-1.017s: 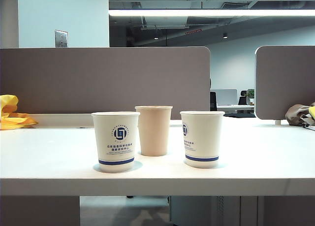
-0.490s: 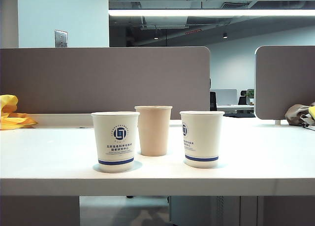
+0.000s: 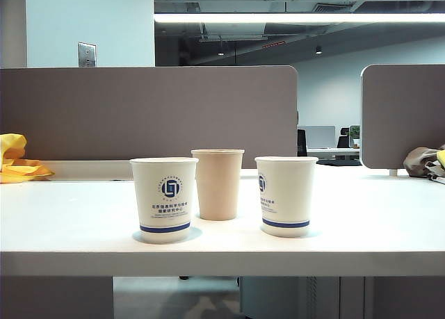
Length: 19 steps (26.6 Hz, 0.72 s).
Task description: Pick up all the paper cups on the table one by one and stack them together.
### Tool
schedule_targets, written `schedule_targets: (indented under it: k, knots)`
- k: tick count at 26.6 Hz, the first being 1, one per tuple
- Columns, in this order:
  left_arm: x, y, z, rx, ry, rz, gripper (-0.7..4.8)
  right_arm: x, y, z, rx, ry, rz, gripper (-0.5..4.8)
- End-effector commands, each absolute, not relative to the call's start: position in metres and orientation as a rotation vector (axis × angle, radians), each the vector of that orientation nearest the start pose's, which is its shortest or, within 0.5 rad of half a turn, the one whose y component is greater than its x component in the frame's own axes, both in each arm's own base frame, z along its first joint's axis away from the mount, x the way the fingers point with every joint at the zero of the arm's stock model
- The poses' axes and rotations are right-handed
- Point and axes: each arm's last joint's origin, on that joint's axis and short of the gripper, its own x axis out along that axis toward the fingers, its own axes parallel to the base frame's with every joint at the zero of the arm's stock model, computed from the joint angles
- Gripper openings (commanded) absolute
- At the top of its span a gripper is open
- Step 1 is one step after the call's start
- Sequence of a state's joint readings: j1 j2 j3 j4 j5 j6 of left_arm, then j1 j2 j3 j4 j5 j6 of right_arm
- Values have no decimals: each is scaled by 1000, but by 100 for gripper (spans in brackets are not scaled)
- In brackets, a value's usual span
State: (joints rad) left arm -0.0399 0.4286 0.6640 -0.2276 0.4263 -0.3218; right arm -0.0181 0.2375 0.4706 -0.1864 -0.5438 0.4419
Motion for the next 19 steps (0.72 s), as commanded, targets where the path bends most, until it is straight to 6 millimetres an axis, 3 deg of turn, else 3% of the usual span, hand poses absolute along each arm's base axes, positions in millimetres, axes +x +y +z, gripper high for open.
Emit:
schedule_targets:
  k: [1,5,10,11,13,16,19]
  knots:
    - [128,-20,353,-324,163,-571,-6,101,14,309,356,173,547,-6]
    - [182,-25,364,-435,356,-642,-6,144,16,330,349,370,588,1]
    - [235,-32,345,-519,567,-632,-2,198,28,342,341,584,628,87]
    - [242,-35,340,-524,598,-639,14,209,32,343,329,617,645,87]
    - [258,-51,321,-534,709,-674,117,238,43,340,287,690,689,87]
    - [266,-68,306,-510,789,-699,121,263,61,331,256,768,712,126]
    - [265,-83,298,-415,814,-677,122,281,70,314,222,840,695,219]
